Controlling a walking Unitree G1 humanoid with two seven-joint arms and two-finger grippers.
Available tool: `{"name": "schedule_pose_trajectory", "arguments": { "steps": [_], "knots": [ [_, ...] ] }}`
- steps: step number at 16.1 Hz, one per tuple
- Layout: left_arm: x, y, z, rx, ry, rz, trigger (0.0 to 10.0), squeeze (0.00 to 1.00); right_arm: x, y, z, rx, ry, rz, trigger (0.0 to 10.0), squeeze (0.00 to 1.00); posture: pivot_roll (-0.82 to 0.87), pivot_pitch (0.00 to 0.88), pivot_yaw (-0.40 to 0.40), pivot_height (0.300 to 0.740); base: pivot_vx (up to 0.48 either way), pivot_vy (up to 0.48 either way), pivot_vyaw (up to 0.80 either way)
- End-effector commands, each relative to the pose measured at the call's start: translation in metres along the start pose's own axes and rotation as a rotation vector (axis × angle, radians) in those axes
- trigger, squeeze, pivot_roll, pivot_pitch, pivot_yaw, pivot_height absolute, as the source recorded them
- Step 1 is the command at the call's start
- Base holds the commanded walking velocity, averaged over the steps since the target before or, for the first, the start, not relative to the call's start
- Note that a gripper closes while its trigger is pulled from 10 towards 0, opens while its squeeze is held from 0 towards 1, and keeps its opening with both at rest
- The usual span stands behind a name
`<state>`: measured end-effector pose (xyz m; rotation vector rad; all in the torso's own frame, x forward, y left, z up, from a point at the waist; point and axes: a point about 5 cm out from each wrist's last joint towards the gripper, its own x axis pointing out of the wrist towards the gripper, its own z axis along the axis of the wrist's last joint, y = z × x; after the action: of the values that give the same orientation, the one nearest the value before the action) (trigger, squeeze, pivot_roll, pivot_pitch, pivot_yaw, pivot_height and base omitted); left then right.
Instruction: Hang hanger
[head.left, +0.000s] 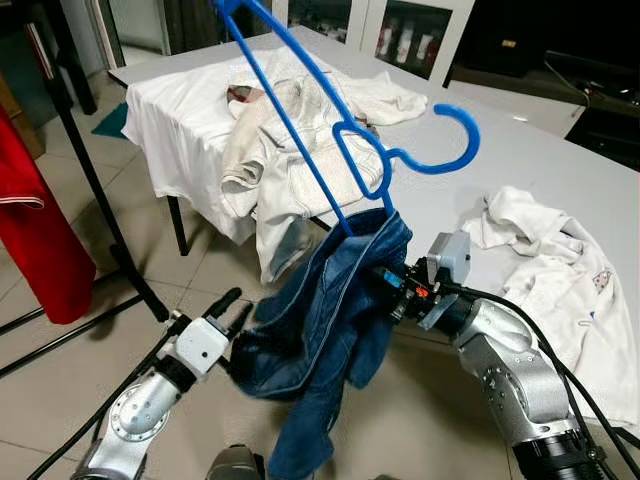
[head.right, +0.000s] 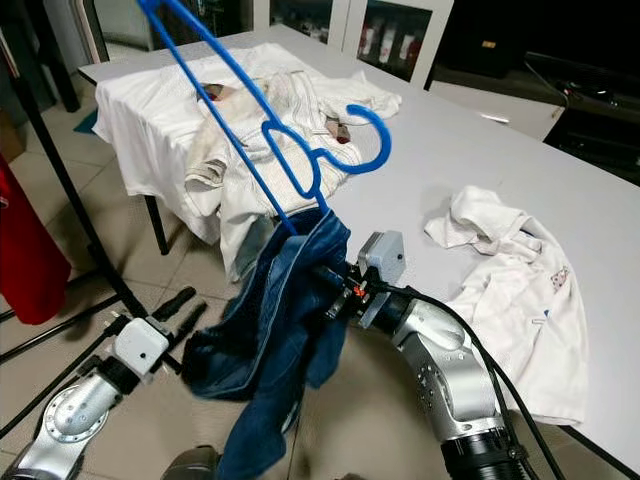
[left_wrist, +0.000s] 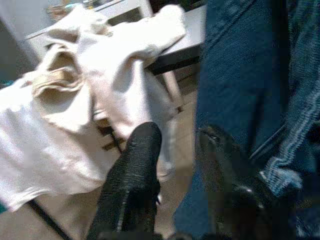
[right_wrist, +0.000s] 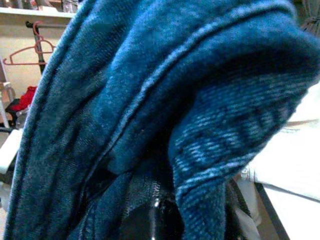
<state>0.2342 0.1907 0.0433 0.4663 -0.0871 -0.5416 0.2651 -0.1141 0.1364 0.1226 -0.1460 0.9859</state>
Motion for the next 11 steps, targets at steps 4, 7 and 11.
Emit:
{"name": "schedule_pose_trajectory", "arguments": {
  "steps": [4,7,11],
  "knots": [
    [0.006,-0.014,0.009,0.013,-0.063,-0.101,10.0,1.00,0.000,-0.004,0.013,-0.036,-0.028,0.001,0.0,0.00,0.12,0.020,-0.094,0.710,0.000,0.000,0.00],
    [0.004,-0.002,0.017,0.079,-0.102,-0.042,10.0,0.69,-0.002,-0.009,0.015,-0.055,-0.031,-0.043,0.0,0.00,0.12,0.022,-0.093,0.710,0.000,0.000,0.00],
    [0.004,0.011,0.039,0.103,-0.193,0.015,10.0,0.00,-0.001,-0.024,0.021,-0.084,-0.066,-0.154,0.0,0.00,0.14,0.026,-0.093,0.710,0.000,0.000,0.00]
  ]
}}
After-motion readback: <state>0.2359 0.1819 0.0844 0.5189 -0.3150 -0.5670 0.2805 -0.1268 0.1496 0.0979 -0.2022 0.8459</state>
